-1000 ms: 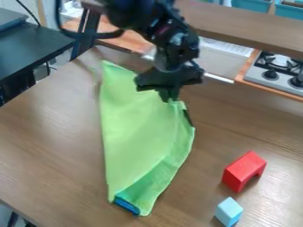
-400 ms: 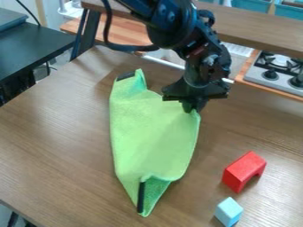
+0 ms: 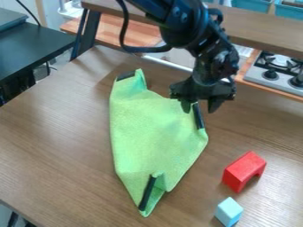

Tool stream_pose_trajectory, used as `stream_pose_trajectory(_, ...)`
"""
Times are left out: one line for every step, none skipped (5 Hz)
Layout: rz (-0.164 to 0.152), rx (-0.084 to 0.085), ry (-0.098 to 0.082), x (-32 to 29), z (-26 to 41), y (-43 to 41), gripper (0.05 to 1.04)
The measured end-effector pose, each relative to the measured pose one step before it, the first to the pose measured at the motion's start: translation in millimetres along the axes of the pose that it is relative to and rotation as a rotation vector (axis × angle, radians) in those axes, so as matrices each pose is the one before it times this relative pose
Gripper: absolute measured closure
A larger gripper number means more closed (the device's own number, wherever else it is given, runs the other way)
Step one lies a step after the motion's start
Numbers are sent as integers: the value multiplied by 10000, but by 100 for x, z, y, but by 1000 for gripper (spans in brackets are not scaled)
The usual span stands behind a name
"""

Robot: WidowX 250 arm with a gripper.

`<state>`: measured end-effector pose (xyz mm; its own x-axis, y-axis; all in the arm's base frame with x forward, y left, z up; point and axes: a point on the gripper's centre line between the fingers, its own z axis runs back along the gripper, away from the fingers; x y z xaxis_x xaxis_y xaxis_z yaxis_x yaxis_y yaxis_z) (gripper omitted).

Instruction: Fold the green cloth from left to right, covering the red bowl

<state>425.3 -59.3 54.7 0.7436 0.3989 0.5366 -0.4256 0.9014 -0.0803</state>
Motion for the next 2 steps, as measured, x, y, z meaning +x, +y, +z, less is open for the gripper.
stream_pose_trajectory(-897,754,765,847,678,-910,89)
stream_pose_trajectory(-1060,667,1100,1415,2197,-131,82)
